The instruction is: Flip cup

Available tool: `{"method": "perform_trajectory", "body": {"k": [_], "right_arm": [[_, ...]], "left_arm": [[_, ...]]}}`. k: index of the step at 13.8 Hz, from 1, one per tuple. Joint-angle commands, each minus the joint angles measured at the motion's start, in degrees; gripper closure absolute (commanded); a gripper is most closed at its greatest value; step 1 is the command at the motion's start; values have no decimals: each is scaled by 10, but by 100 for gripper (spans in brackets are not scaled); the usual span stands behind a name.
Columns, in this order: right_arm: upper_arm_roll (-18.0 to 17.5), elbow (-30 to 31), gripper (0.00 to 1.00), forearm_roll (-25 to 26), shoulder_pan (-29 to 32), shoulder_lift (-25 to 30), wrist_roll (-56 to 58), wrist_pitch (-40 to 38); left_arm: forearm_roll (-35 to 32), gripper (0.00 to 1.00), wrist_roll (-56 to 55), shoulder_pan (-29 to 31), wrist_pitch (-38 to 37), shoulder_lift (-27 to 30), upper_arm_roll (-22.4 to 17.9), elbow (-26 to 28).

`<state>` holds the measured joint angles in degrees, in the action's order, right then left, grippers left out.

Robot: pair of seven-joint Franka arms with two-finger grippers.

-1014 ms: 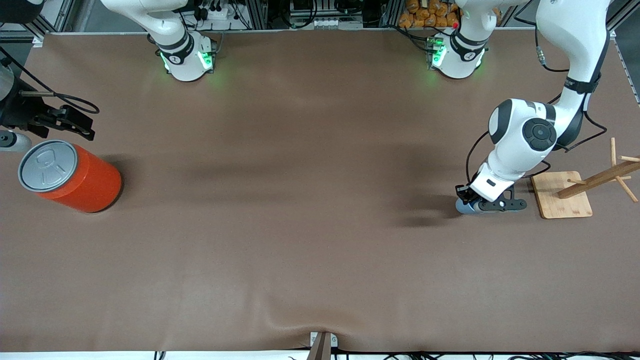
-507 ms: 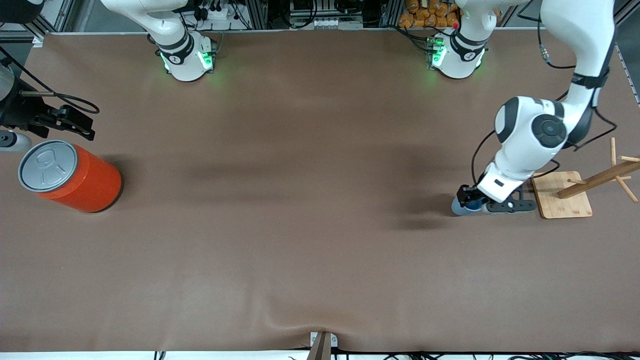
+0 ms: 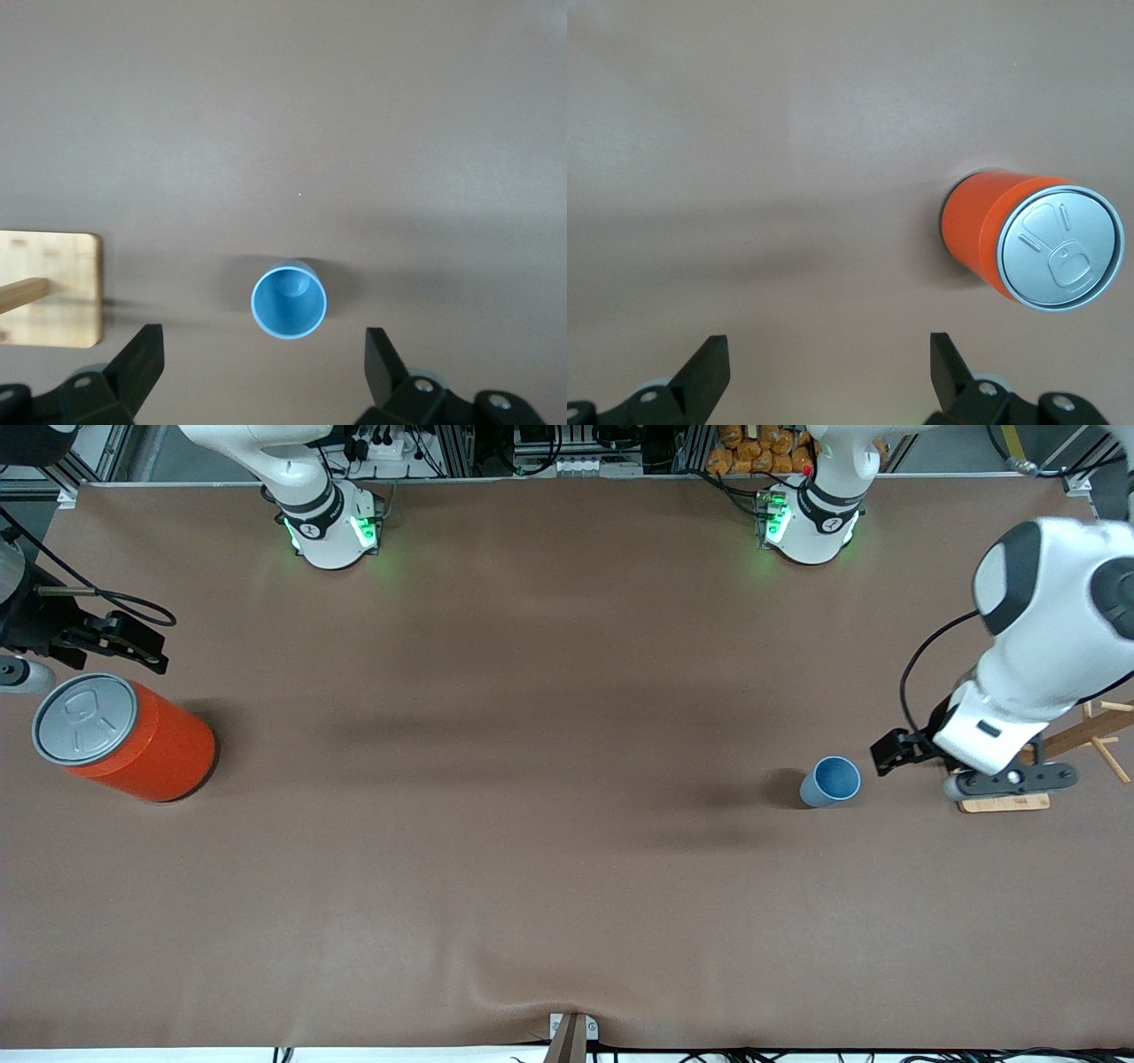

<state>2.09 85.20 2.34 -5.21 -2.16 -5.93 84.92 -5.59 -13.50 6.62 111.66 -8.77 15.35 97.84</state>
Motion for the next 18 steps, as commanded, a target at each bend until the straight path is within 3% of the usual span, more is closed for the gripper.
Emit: {"method": "perform_trajectory", "body": {"k": [1, 6, 15, 17, 18], "right_arm": [[1, -13, 0, 8, -3, -7, -5, -5], [1, -13, 0, 8, -3, -7, -5, -5], [1, -13, 0, 11, -7, -7, -5, -5], [1, -13, 0, 13, -7, -7, -5, -5], [1, -13, 0, 13, -7, -7, -5, -5]], "left_arm": [[-5, 0, 11, 6, -72, 14, 8, -49], [-6, 0, 11, 7, -125, 54, 13, -74], [-6, 0, 8, 7, -153, 63, 9, -91], [-4, 0, 11, -24, -153, 63, -24, -92], [1, 0, 12, -67, -157, 64, -76, -92]]}}
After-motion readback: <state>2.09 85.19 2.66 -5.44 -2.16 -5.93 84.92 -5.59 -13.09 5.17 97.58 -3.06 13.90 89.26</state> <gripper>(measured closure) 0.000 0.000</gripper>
